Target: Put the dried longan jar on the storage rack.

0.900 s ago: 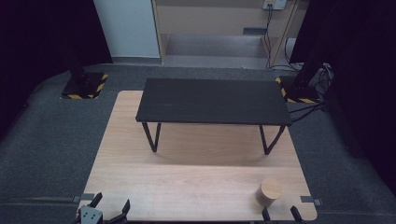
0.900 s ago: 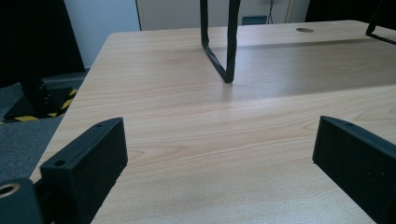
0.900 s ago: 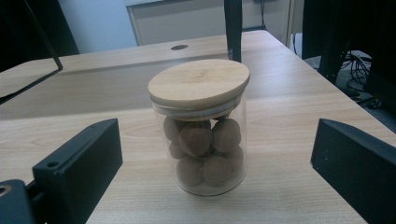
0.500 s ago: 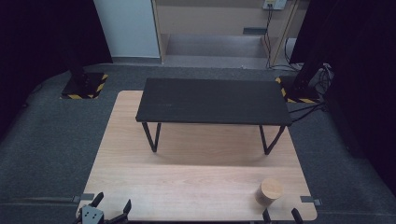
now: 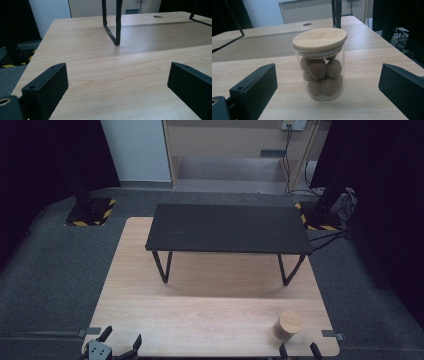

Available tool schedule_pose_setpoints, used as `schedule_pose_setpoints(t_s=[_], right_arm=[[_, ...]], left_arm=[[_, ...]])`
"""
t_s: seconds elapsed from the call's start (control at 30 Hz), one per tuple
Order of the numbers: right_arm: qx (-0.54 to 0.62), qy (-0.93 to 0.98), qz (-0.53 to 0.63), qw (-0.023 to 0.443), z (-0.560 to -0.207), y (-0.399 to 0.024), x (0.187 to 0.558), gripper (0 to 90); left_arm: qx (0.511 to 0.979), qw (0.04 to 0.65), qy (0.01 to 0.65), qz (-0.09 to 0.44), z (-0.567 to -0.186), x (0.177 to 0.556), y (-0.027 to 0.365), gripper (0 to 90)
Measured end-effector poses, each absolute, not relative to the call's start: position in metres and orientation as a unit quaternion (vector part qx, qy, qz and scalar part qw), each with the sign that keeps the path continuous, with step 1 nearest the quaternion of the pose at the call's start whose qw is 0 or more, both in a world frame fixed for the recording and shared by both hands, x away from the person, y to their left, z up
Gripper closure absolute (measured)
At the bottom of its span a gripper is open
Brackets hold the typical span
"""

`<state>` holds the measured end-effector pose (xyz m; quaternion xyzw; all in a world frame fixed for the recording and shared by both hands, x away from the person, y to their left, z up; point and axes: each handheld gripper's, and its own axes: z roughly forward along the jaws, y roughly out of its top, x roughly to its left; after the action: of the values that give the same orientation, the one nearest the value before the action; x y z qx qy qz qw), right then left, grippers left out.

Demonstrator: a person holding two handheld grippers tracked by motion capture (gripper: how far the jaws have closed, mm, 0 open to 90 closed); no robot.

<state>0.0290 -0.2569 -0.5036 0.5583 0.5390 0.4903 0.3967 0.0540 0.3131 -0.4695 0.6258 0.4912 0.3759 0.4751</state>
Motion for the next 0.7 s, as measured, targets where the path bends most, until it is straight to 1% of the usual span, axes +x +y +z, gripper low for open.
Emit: schedule_pose_setpoints(t_s=[0.7], right_arm=[[0.55, 0.543, 0.493, 0.4, -0.507, -0.254, 0.05, 2.0]], left_arm=[[0.627, 0.477, 0.488, 0.376, -0.469, 0.052, 0.311, 2.0]])
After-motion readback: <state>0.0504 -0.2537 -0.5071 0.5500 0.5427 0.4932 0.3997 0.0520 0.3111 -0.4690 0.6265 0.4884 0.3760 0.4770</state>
